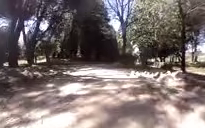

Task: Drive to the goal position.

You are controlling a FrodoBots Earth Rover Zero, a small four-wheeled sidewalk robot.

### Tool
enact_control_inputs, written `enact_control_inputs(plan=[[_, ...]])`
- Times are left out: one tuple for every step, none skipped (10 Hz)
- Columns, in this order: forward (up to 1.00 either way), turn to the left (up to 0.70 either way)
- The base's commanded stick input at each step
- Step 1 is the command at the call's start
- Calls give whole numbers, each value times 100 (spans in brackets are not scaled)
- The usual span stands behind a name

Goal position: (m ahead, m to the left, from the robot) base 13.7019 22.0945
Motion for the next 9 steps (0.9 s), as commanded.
enact_control_inputs(plan=[[70,0],[70,0],[70,0],[70,0],[70,0],[70,0],[70,0],[70,0],[70,0]])
